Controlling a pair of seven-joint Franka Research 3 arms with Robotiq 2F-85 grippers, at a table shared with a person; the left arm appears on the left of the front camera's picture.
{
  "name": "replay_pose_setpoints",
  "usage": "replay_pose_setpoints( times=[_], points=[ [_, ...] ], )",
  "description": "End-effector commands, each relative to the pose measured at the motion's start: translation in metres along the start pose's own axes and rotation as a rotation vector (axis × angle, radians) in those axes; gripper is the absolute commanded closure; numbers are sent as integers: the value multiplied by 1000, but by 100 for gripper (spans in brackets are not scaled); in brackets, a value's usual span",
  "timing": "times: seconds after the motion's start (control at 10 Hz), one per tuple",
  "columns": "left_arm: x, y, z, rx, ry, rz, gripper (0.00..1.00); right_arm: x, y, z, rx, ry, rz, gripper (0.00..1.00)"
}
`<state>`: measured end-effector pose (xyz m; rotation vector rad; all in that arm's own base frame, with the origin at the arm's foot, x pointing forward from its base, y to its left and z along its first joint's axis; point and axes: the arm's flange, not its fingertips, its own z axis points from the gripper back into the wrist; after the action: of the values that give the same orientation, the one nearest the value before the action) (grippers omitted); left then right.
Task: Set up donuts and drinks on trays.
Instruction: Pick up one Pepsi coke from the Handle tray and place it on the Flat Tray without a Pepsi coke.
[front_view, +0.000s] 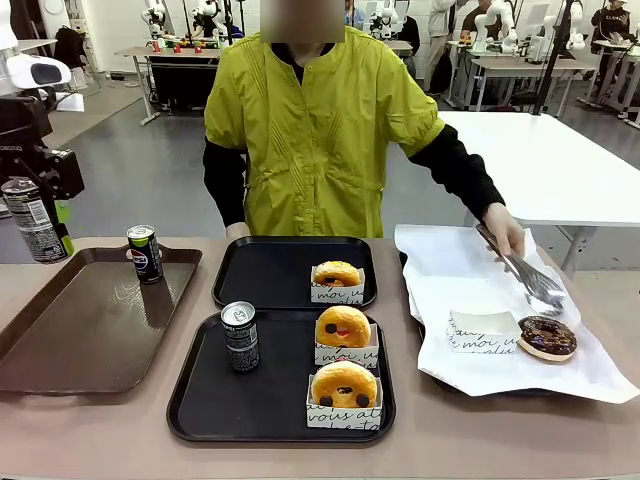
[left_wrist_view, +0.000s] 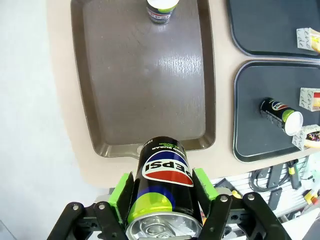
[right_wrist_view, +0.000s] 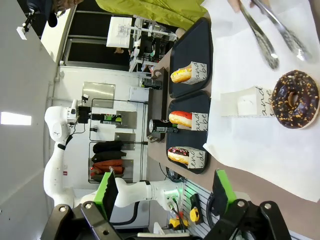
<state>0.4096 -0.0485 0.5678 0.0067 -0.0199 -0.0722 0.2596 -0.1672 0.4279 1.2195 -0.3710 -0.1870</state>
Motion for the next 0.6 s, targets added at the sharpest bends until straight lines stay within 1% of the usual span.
replay_pose_setpoints(
  times=[0.0,0.3,0.4,0.5],
  points=[
    [5,-5,-1,1,-4,-30,100,1,-1,0,16,-7,13,0],
    [5,-5,-1,1,-4,-30,100,1,-1,0,16,-7,13,0],
    [3,-6,-5,3,10,-15,39,1,-1,0,16,-7,13,0],
    [17,-26,-7,14,13,-84,39,1,-1,0,16,-7,13,0]
  ],
)
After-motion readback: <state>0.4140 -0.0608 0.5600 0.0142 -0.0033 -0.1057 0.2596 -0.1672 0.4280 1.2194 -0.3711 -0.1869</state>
